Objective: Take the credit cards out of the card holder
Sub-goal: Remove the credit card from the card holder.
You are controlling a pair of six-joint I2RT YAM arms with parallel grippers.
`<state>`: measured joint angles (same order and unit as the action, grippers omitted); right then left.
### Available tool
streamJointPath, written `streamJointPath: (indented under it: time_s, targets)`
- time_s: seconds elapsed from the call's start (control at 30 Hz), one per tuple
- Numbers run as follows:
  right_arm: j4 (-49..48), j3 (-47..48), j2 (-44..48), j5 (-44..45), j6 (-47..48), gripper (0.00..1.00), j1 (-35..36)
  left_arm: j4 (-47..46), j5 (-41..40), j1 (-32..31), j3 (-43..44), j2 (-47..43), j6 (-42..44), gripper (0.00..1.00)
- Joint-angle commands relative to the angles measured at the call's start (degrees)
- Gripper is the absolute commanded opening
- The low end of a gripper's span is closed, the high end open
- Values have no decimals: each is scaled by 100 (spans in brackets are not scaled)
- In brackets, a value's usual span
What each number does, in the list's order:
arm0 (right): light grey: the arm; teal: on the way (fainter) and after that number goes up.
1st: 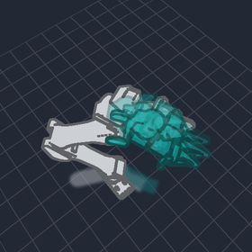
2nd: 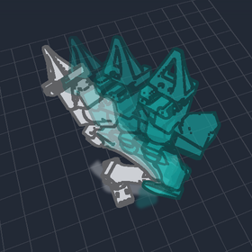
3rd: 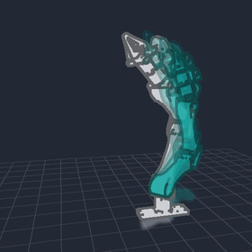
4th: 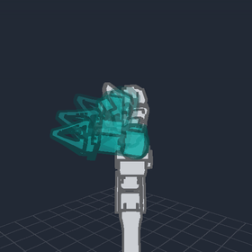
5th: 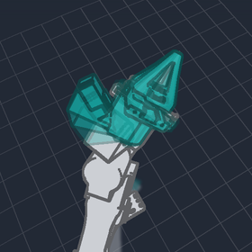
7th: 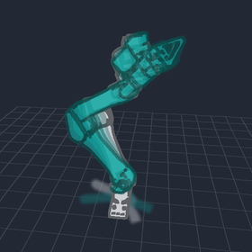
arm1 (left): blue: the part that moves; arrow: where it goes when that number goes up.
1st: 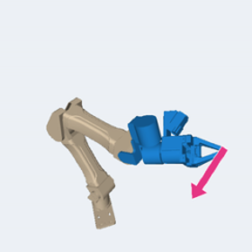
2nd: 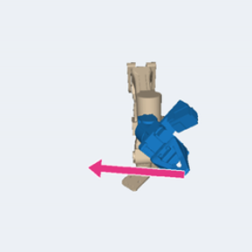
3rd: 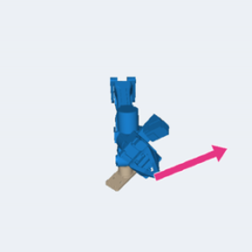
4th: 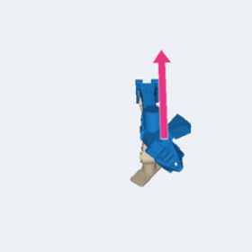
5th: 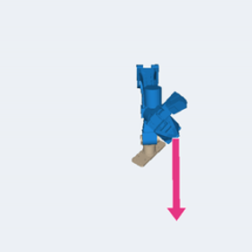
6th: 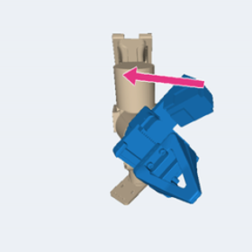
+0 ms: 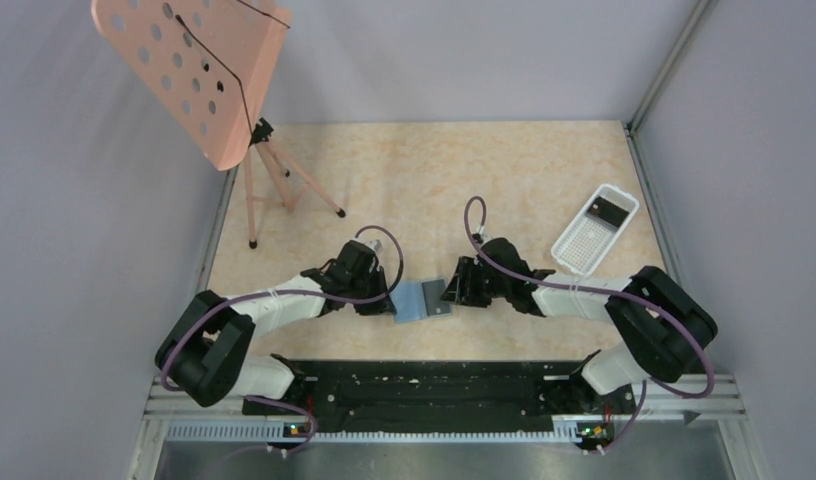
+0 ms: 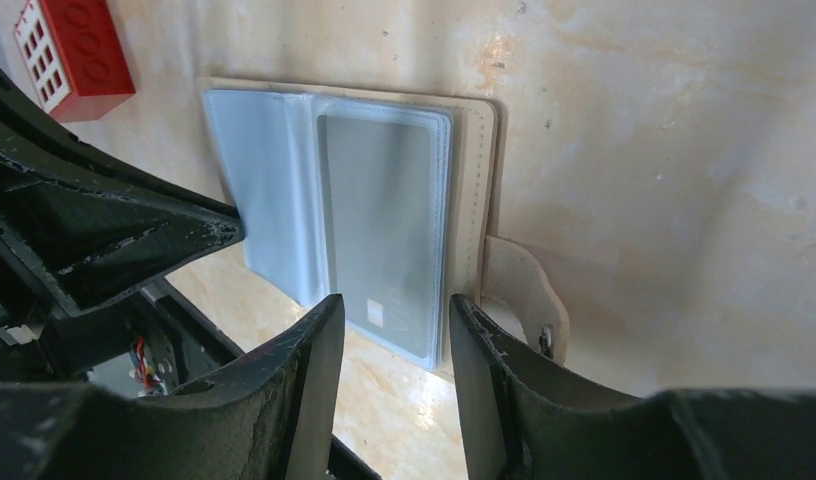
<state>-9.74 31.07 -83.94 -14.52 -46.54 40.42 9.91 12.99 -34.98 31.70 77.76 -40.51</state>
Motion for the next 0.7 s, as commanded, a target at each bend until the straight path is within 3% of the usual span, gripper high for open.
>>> streamJointPath:
  time_s: [0.0, 0.67]
  targets:
    - [85, 366, -148, 331, 247, 44, 157, -184, -7, -43, -199, 209, -29, 14]
    - [-731, 33, 258, -84, -359, 38, 252, -249, 132, -49, -200, 242, -4, 14]
